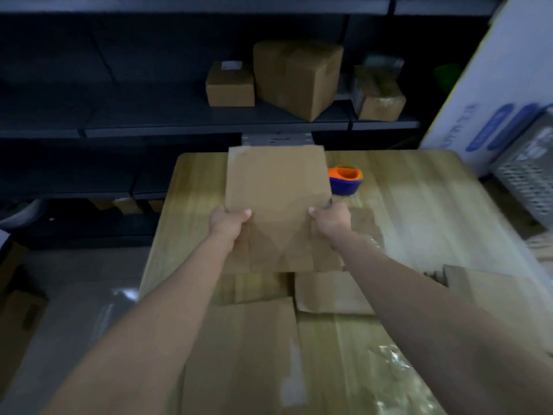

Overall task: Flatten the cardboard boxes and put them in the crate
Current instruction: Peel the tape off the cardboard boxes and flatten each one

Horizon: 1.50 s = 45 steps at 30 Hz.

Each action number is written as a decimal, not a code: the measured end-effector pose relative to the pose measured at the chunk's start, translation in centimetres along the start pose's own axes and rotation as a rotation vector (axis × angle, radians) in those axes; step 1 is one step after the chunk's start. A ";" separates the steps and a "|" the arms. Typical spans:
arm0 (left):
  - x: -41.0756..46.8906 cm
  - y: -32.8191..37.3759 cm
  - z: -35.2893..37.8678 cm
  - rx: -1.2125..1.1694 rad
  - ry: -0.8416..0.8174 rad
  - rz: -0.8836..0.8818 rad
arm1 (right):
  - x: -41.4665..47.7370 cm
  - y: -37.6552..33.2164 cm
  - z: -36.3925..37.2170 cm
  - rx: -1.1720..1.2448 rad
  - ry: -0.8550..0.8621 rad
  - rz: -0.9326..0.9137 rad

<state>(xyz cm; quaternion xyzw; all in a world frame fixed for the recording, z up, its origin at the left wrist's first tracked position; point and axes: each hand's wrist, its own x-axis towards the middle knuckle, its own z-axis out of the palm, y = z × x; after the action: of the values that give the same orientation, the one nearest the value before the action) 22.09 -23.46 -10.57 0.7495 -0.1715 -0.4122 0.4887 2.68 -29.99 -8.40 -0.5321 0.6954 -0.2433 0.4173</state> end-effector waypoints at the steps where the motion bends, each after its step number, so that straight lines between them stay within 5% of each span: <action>1: -1.0 -0.7 1.9 0.039 -0.049 -0.005 | 0.1 1.5 -2.0 -0.052 0.010 0.034; 5: -4.1 -5.0 8.3 0.204 -0.201 -0.136 | 1.0 8.4 -7.9 -0.136 -0.036 0.192; 15: -5.3 -9.6 13.3 0.645 -0.175 -0.146 | 3.6 15.9 -8.9 -0.396 -0.210 0.333; 19: -4.9 -9.7 13.6 0.581 -0.139 -0.173 | 4.6 16.4 -8.7 -0.389 -0.211 0.359; 24: -5.1 -9.4 13.4 0.246 -0.154 -0.330 | 6.0 16.7 -9.7 -0.041 -0.194 0.397; 33: -8.0 -6.5 13.3 0.119 -0.146 -0.241 | 4.9 13.4 -12.7 0.115 -0.179 0.366; 39: -10.8 -3.6 10.2 -0.015 -0.209 -0.186 | 2.9 9.9 -13.3 0.080 -0.218 0.183; 45: -13.9 -2.6 4.2 -0.110 -0.082 -0.166 | -2.0 6.7 -11.7 0.245 -0.291 0.093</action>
<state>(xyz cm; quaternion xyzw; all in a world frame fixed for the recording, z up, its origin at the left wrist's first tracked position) 10.02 -15.60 -7.35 0.7157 -0.1060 -0.4905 0.4857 -10.60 -27.19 -6.73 -0.4742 0.6168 -0.2270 0.5858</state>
